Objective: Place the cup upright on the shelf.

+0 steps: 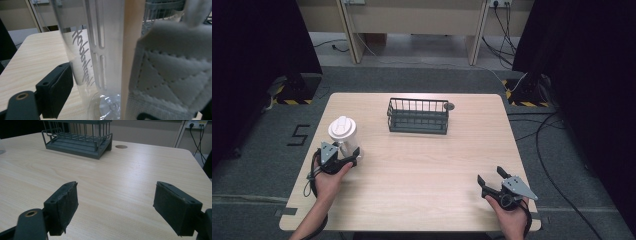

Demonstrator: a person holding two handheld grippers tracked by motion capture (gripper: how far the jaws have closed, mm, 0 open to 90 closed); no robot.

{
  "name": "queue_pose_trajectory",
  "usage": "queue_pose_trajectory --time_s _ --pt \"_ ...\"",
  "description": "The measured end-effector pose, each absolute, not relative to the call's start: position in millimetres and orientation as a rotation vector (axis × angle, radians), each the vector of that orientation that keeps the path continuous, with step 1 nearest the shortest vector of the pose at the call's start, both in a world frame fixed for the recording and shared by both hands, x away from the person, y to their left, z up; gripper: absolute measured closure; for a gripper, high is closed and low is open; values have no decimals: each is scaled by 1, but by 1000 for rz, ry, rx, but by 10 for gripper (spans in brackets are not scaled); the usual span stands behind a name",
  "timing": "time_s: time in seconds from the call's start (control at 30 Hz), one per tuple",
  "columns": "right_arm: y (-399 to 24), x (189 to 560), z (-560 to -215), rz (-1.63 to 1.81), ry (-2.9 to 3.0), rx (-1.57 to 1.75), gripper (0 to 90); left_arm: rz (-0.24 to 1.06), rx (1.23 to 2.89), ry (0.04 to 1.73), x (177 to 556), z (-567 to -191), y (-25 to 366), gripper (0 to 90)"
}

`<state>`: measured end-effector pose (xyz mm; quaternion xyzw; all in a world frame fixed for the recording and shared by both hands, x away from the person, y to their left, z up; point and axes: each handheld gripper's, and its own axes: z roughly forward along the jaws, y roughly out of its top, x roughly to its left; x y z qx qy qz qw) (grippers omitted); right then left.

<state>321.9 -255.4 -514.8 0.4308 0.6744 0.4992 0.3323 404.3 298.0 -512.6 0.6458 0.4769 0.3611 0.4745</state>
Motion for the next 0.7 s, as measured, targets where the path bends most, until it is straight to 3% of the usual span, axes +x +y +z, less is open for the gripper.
queue_pose_trajectory --time_s 0.7 --pt "-255 323 -515 1303 1772 1126 202 855 1550 1164 414 -519 298 178"
